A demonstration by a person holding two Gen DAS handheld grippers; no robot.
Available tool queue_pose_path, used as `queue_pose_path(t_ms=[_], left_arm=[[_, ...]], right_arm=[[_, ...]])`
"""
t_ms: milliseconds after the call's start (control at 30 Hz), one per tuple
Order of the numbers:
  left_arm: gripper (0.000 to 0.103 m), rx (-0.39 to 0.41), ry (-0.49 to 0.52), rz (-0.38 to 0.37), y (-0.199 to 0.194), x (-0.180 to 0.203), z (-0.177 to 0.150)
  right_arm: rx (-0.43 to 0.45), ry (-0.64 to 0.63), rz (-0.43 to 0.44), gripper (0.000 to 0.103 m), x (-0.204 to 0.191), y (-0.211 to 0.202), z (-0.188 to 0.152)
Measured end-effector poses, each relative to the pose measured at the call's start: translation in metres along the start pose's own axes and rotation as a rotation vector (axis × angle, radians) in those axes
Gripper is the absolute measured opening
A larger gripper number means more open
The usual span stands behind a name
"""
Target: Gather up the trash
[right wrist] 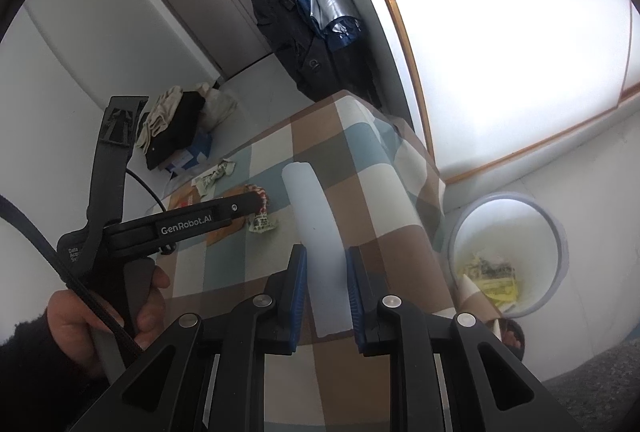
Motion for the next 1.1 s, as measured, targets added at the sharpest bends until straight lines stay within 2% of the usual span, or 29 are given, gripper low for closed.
queue_pose_path(t_ms=[167,233,300,533,600,667,767,867,1100], left_arm=[[0.065,-0.028,0.015,-0.004,0.0,0.008,0.003],[0.065,-0.034,0.03,-0.032,-0.003,0.014,0.003],[0.065,-0.031,0.047,-0.017,-0.004,0.018,0.004],[0.064,-0.081,-0.047,-0.038,0.012,0.01,0.009],[0.059,-0.085,-0.046,-0.028,0.013,0.01,0.008],[0.044,-0.077,-0.025,-0.001,0.012,0.012,0.007],[0.026,-0.078,0.0,-0.011,0.011,0.018,0.005],[0.025,-0.077,-0.005,-0.023,0.008,0.018,0.001],[0.024,-0.061,-0.091,-0.099,-0.012,0.003,-0.009]], right_arm=[[0.001,0.014,0.008,0.02,0.002,-0.001,0.001],[0.004,0.017,0.007,0.02,0.002,-0.003,0.0],[0.004,0.025,0.01,0.02,0.004,-0.004,0.0],[0.006,0.028,0.004,0.02,0.006,-0.004,0.0],[0.002,0.028,-0.005,0.02,0.007,-0.004,-0.001],[0.002,0.033,-0.005,0.02,0.007,-0.004,-0.001],[0.005,0.035,-0.001,0.02,0.007,-0.004,0.0],[0.001,0.029,-0.004,0.02,0.006,-0.003,0.0],[0.002,0.005,-0.005,0.02,0.002,-0.005,-0.003]])
Point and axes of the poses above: each gripper's, at about its wrist camera, not at the fingertips, and y roughly the way its jaws point, x to its right, z to its top, the point moved 3 cm from there along y, roughly the way its jaws point, and after that the axes turned 7 degrees about z, right-handed, at the moved point
